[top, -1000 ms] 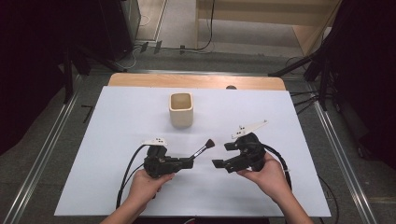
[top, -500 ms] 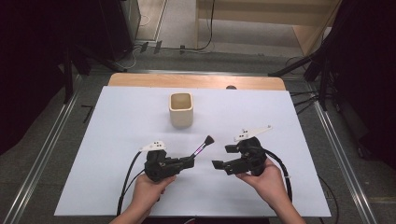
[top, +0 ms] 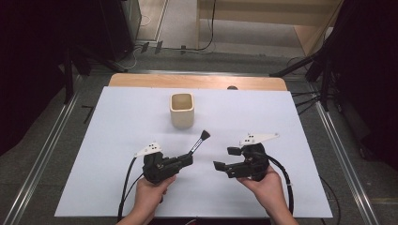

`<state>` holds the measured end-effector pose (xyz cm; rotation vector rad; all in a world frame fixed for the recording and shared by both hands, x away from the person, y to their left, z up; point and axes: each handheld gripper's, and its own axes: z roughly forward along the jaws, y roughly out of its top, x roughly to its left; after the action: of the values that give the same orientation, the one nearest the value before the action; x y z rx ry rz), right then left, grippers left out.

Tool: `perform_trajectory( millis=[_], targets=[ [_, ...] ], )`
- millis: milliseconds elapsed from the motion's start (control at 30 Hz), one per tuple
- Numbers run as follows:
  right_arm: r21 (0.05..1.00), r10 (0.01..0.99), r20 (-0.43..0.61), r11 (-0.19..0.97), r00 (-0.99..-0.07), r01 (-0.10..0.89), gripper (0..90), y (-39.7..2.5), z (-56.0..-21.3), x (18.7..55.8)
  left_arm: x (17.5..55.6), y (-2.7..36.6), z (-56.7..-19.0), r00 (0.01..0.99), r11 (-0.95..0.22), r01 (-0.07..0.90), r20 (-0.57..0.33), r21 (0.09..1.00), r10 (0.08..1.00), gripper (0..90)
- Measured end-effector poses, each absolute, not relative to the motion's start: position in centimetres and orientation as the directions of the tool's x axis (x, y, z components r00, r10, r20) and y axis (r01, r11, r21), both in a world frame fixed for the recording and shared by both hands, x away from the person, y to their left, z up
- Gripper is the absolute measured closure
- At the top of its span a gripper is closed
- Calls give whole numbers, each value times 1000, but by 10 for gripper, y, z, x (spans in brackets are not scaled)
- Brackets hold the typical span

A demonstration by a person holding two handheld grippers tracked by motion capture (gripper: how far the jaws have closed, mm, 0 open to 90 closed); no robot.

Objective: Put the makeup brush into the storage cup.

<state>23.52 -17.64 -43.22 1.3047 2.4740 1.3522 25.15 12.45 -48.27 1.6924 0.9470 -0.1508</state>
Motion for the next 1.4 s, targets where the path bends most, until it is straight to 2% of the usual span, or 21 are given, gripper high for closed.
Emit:
perform_trajectory(
  millis=[100, 200, 467, 867, 1400],
  targets=[
    [709, 674, 356, 256, -648, 657, 234, -176, -434, 233, 249, 121, -484, 668, -41, 649, -543, 760, 508, 795],
    [741, 660, 328, 265, -676, 617, 231, -175, -437, 230, 246, 118, -485, 667, -37, 649, -545, 760, 508, 796],
    [727, 672, 387, 198, -631, 657, 220, -170, -437, 229, 242, 117, -487, 655, 11, 639, -551, 769, 516, 796],
    [724, 677, 442, 118, -589, 680, 221, -166, -437, 229, 240, 112, -489, 664, 13, 624, -538, 782, 519, 796],
    [715, 718, 506, -39, -478, 698, 236, -153, -432, 225, 241, 114, -487, 659, 33, 616, -538, 787, 526, 795]
  ],
)
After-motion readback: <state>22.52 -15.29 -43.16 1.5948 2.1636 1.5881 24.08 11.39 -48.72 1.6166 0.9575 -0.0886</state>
